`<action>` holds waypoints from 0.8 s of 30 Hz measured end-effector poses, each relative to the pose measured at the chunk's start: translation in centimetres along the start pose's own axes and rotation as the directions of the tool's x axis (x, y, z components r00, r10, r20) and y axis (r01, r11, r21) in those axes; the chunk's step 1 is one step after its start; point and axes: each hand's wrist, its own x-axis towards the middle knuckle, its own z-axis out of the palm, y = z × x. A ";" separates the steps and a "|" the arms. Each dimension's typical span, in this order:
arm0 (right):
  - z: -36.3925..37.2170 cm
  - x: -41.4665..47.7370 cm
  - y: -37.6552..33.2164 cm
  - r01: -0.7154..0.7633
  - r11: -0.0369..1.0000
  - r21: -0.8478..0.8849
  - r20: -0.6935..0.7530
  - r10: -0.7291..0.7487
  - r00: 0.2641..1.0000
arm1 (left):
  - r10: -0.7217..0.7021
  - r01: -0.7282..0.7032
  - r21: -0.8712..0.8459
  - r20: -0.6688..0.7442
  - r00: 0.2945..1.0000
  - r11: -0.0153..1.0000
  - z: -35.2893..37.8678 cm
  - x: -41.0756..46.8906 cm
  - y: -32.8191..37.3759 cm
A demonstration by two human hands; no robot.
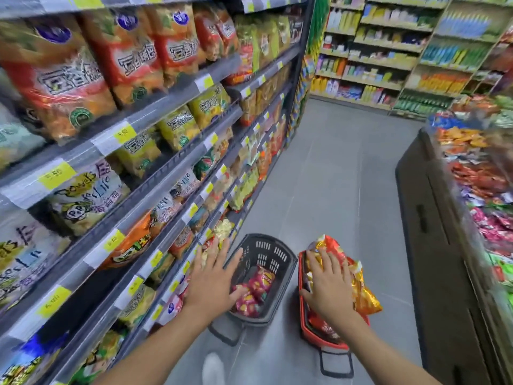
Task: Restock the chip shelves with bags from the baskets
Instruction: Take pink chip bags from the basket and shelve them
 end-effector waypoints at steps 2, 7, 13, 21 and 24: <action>0.7 3.4 -0.7 -0.015 1.000 -0.024 0.021 0.016 1.000 | 0.018 -0.017 -0.032 0.034 0.999 0.999 1.3 3.6 -1.5; 3.0 10.9 -1.2 -0.039 0.997 -0.069 0.115 0.047 0.992 | 0.032 -0.022 -0.116 0.082 0.996 0.993 3.6 11.4 -3.8; 7.8 19.6 -0.9 -0.013 1.000 -0.005 0.271 0.013 0.962 | 0.010 0.027 -0.184 0.201 0.980 0.983 9.1 18.8 -3.7; 20.7 29.5 -1.8 0.033 0.993 0.114 0.542 -0.090 0.835 | -0.126 0.220 -0.195 0.404 0.906 0.956 19.8 24.6 -2.9; 26.8 31.5 -2.2 0.039 0.987 0.156 0.601 -0.126 0.789 | -0.128 0.263 -0.245 0.458 0.880 0.933 25.1 25.3 -2.4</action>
